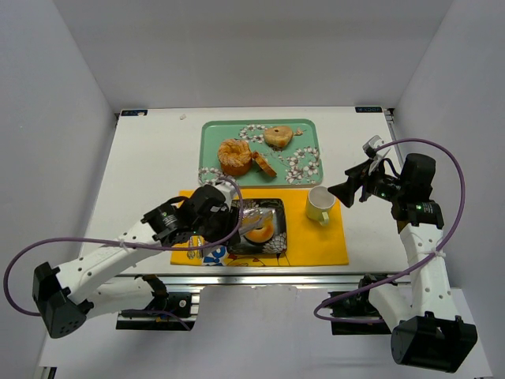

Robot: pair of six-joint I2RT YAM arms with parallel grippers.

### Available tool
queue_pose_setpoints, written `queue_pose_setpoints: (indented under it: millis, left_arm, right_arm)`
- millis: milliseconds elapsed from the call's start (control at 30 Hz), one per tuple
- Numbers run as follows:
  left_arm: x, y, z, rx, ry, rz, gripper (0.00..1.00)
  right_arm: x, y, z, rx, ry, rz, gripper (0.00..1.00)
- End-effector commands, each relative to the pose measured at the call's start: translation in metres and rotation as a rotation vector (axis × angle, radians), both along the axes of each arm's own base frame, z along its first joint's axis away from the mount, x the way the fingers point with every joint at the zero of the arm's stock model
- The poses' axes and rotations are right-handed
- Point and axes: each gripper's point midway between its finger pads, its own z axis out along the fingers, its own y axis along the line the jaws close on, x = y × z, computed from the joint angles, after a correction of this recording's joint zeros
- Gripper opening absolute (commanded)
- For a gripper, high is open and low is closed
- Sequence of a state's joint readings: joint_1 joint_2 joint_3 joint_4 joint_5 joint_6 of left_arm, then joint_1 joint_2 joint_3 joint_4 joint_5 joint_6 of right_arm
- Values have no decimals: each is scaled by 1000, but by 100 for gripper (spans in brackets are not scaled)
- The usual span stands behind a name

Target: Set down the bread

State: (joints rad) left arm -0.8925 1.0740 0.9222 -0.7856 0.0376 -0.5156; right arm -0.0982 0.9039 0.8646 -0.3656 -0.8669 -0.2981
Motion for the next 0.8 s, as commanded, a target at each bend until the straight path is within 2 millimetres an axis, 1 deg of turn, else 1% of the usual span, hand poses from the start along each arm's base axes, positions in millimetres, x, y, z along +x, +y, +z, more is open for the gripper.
queue_pose_setpoints:
  millis: [0, 133, 167, 233, 267, 300, 333, 367, 400, 433, 467, 500, 533, 567, 600, 633, 667, 700, 733, 767]
  left_arm:
    - [11, 9, 20, -39, -81, 83, 56]
    - [22, 20, 39, -49, -162, 155, 58]
    - [23, 22, 42, -47, -174, 160, 58]
    - [29, 33, 46, -7, -204, 202, 58]
    - [34, 39, 47, 17, -217, 234, 58]
    - [43, 52, 48, 58, -254, 294, 58]
    - [49, 59, 51, 73, -277, 324, 57]
    - [61, 73, 53, 89, -301, 387, 53]
    - [71, 83, 60, 80, -342, 438, 51]
    - [79, 95, 54, 112, -360, 439, 49]
    - [96, 124, 52, 132, -366, 538, 46]
    - [109, 135, 54, 116, -387, 578, 45]
    - [115, 142, 46, 123, -370, 544, 44]
    - [125, 173, 33, 155, -340, 631, 43]
    - [134, 184, 30, 156, -341, 654, 42]
    - [140, 193, 19, 181, -321, 638, 42]
    - [143, 215, 8, 207, -306, 690, 42]
    - [155, 223, 9, 207, -352, 707, 42]
    - [158, 232, 5, 231, -369, 709, 42]
    - [157, 243, -13, 259, -356, 727, 42]
  right_arm:
    - [0, 1, 17, 2, -48, 17, 87]
    - [0, 2, 17, 4, -51, 23, 87]
    - [0, 2, 18, 5, -53, 24, 87]
    - [0, 2, 19, 5, -56, 28, 87]
    - [0, 2, 18, 5, -54, 28, 87]
    - [0, 2, 18, 5, -56, 28, 87]
    - [-1, 3, 19, 7, -57, 33, 87]
    - [-2, 4, 19, 8, -60, 36, 87]
    - [-3, 4, 19, 9, -57, 39, 87]
    - [-3, 4, 18, 9, -57, 43, 87]
    - [-4, 5, 18, 10, -55, 46, 87]
    - [-4, 5, 19, 8, -60, 50, 87]
    - [-4, 5, 20, 7, -64, 53, 87]
    - [-5, 5, 21, 7, -65, 55, 87]
    - [-5, 6, 22, 6, -69, 59, 87]
    - [-5, 6, 23, 5, -75, 60, 87]
    - [-5, 6, 23, 6, -75, 62, 87]
    - [-6, 7, 24, 8, -77, 66, 87]
    - [-7, 8, 24, 11, -76, 69, 87]
    - [-8, 8, 25, 12, -77, 71, 87]
